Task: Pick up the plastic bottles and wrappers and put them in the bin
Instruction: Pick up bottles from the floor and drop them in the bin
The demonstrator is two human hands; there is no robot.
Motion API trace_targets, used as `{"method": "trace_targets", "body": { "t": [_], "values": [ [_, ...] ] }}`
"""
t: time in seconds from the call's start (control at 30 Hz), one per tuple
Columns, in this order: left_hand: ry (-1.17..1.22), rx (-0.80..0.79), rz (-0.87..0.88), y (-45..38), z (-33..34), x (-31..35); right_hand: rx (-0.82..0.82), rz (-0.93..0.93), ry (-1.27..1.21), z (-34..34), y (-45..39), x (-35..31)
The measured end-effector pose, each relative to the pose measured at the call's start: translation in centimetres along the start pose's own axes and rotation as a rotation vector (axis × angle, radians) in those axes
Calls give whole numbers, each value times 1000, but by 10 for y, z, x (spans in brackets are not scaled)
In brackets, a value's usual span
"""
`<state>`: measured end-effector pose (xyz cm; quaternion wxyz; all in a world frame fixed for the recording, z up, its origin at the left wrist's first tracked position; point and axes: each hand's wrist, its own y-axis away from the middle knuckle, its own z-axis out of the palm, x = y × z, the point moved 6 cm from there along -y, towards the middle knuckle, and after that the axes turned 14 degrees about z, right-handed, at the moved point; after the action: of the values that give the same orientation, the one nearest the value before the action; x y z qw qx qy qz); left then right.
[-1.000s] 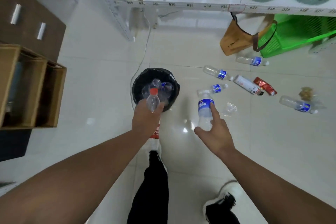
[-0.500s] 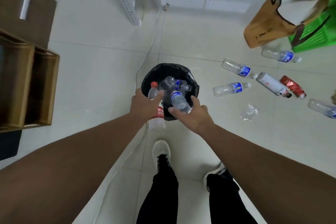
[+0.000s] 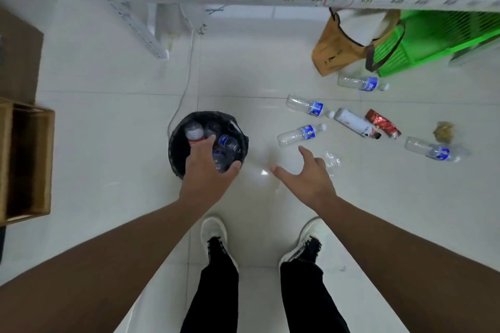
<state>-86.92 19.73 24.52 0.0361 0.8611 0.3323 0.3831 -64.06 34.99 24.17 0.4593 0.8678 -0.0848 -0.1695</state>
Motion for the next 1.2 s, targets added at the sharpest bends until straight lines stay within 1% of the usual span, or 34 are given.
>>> {"method": "trace_targets", "body": {
  "t": [0.1,0.17,0.27,0.37,0.53,0.8,0.93,1.03,1.2],
  "values": [
    [-35,-34,115,-7,17,51,27,11,-40,-43,-4,25],
    [-54,-53,161,-11,30,83,52,4,-47,-72,-5,41],
    [-86,-63,209,-17,49,128,109,-28,-35,-114,-4,61],
    [-153,-122,237,-24,71,167,168,-57,18,-154,-7,78],
    [-240,-144,271,-42,103,212,193,-55,85,-204,-27,99],
    [-272,-202,230,-67,139,229,205,17,99,-237,-59,121],
    [-307,-244,247,-80,151,222,194,74,87,-236,-71,127],
    [-311,-276,269,-95,156,215,215,100,67,-236,-81,129],
    [-335,-321,260,-124,167,197,205,130,40,-228,-114,127]
  ]
}}
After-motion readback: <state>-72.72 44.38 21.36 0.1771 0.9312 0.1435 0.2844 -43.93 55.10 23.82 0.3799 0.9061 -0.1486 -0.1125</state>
